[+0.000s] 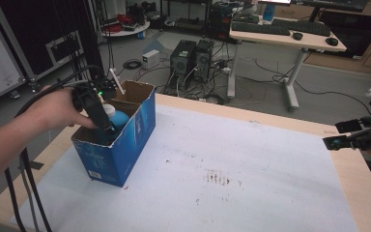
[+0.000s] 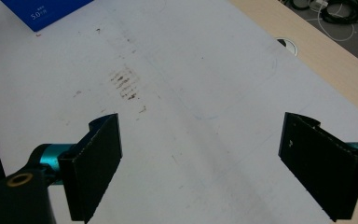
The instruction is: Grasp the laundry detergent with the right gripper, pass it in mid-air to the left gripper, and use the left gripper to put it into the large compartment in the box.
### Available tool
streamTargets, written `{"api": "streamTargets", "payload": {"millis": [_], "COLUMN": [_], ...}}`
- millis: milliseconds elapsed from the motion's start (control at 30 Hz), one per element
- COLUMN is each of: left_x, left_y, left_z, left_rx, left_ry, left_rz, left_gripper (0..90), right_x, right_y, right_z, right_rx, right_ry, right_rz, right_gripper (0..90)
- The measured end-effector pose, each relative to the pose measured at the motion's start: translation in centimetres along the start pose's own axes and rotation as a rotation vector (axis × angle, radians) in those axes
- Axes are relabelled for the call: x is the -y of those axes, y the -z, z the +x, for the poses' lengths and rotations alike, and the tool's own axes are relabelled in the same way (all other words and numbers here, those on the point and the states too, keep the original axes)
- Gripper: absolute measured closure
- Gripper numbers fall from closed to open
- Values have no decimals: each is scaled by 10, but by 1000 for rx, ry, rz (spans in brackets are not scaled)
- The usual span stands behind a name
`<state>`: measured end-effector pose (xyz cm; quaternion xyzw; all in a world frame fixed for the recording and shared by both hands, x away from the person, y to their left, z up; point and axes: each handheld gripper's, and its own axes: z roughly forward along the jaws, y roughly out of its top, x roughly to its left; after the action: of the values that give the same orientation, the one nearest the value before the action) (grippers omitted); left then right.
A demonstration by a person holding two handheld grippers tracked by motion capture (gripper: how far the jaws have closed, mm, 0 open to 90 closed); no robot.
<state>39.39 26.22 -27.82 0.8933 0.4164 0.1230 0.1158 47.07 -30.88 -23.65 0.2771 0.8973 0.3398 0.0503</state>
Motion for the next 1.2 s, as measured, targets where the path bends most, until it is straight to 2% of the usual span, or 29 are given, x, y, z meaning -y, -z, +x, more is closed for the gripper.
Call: {"api": "streamTargets", "payload": {"millis": [233,400,633,1200], "left_x": [1,0,0,-2], "left_y": [0,0,0,0], "left_z": [2,0,0,0], "left_rx": [6,-5,-3,-5], "left_ry": [0,-10,-1,-8], "left_rz": [6,21,20,31], "left_gripper": [384,383,383,383], "right_x": [-1,-1,0,2], "right_y": [-2,-2,-3,-4], "right_z": [1,1,2,2], "right_rx": [-2,-4,-7,-8], "right_ry": [5,5,6,4], "right_rz": [3,3,8,11], "right_gripper": [128,128,128,128]}}
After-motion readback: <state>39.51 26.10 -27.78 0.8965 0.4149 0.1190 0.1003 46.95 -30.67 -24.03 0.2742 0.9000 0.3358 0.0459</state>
